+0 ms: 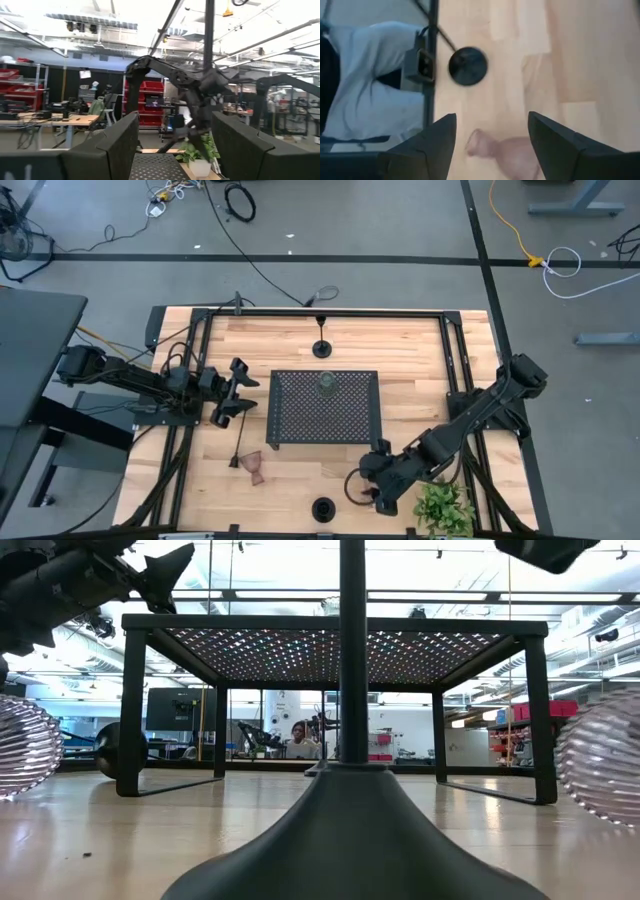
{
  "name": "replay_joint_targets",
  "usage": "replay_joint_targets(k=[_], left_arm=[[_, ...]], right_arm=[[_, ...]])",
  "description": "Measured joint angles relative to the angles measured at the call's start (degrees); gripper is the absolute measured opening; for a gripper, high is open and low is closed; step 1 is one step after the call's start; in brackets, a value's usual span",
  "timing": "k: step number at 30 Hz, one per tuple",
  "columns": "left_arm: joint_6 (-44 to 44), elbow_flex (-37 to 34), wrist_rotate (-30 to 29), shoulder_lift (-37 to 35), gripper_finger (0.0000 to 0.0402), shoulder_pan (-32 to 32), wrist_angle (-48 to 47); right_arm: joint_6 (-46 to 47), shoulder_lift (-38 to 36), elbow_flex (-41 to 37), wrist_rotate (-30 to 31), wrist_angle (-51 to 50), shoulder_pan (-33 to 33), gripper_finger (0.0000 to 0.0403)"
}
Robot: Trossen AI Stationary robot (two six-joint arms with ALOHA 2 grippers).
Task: Pick & Place candle stick holders
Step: Put the right pink candle holder on the shelf aligned with the candle holder
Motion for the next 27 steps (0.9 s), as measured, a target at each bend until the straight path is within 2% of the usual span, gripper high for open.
replay_joint_targets(k=[5, 11, 14, 17, 23, 27], left_arm=[[0.02, 0.0, -1.52, 0.0, 0.0248, 0.0, 0.0], [0.02, 0.0, -3.1, 0.0, 0.0248, 0.0, -0.02], [0.02, 0.0, -4.59, 0.0, 0.0248, 0.0, -0.07], [0.02, 0.01, -6.39, 0.0, 0.0248, 0.0, -0.46], [1.31, 0.02, -8.69, 0.0, 0.0248, 0.0, -0.5], [1.31, 0.0, -8.83, 0.0, 0.0248, 0.0, -0.13]], right_arm=[[-0.64, 0.14, 0.02, -1.16, 4.7, 2.35, 0.0212], [-7.19, 1.87, 0.07, -1.12, 14.27, 4.49, 0.0183], [-14.08, 4.42, 0.16, -3.29, 20.32, 4.66, 0.0174], [-22.72, 6.47, 3.04, -2.66, 17.04, 4.66, 0.0166], [-39.8, 9.76, 8.2, 7.04, 0.73, 4.66, 0.015], [-48.53, 11.75, 8.28, 7.87, -2.31, 4.73, 0.0147]])
